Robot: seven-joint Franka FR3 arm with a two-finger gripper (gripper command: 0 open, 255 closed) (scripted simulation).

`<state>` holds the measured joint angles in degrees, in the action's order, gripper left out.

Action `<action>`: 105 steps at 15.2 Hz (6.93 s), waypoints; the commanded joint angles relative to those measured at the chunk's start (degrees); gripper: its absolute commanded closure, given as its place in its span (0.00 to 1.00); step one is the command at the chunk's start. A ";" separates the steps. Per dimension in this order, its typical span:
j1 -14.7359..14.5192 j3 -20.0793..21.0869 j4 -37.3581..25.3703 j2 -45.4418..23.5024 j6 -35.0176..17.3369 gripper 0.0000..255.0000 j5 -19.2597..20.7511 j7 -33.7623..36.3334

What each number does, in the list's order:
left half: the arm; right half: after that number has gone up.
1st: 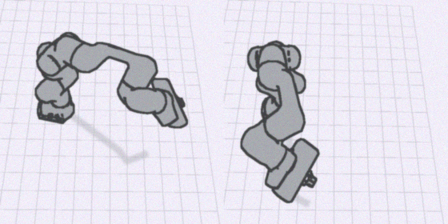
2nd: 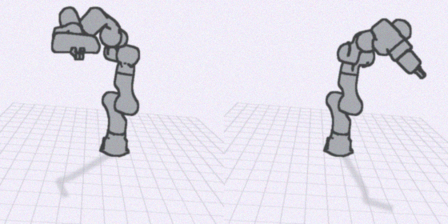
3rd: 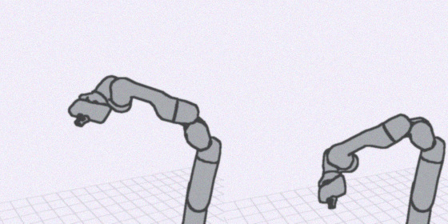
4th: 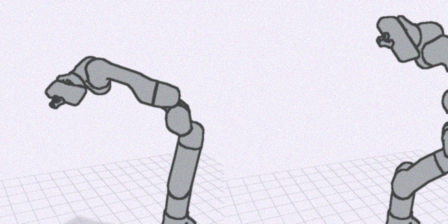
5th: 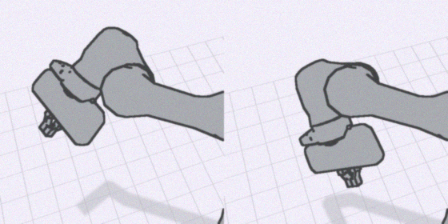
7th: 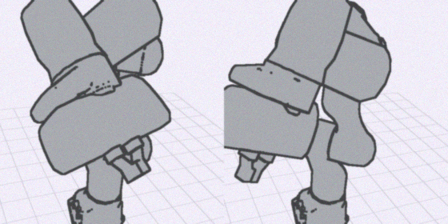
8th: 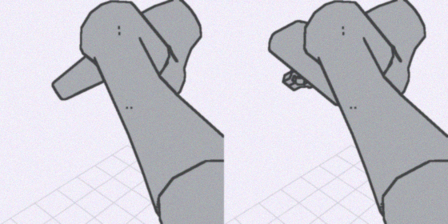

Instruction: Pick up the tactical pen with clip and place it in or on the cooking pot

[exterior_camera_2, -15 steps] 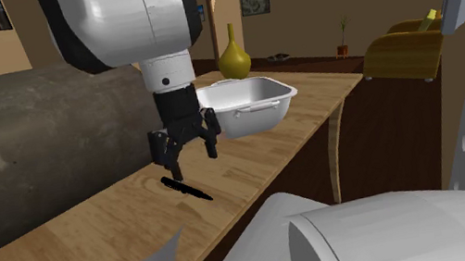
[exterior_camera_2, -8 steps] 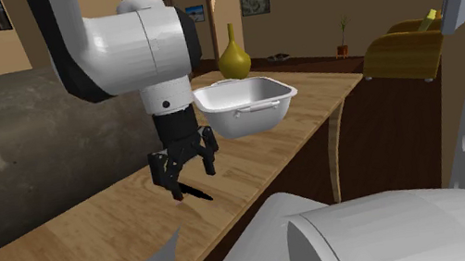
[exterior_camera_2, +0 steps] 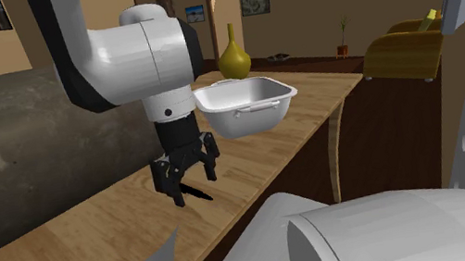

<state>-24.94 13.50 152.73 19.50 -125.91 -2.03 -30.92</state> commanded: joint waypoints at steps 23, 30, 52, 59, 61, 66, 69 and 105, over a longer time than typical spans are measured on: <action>-0.33 -1.01 -5.13 5.95 11.00 1.00 -0.56 -1.11; -0.36 -1.54 -8.93 8.22 17.04 1.00 -0.57 -1.54; 1.50 -4.29 -25.73 5.39 30.98 1.00 1.77 -4.57; 4.53 -7.58 -37.70 -7.21 30.21 1.00 5.08 -9.48; 5.26 -8.38 -41.77 -10.98 30.44 1.00 5.75 -10.80; 6.89 -10.15 -53.47 -20.88 32.01 1.00 6.98 -14.05; 7.81 -11.02 -61.82 -27.31 33.77 1.00 7.43 -15.96; 9.65 -12.32 -71.67 -41.17 29.50 0.00 7.92 -18.70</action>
<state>-15.21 1.14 82.43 -21.45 -97.57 5.91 -49.61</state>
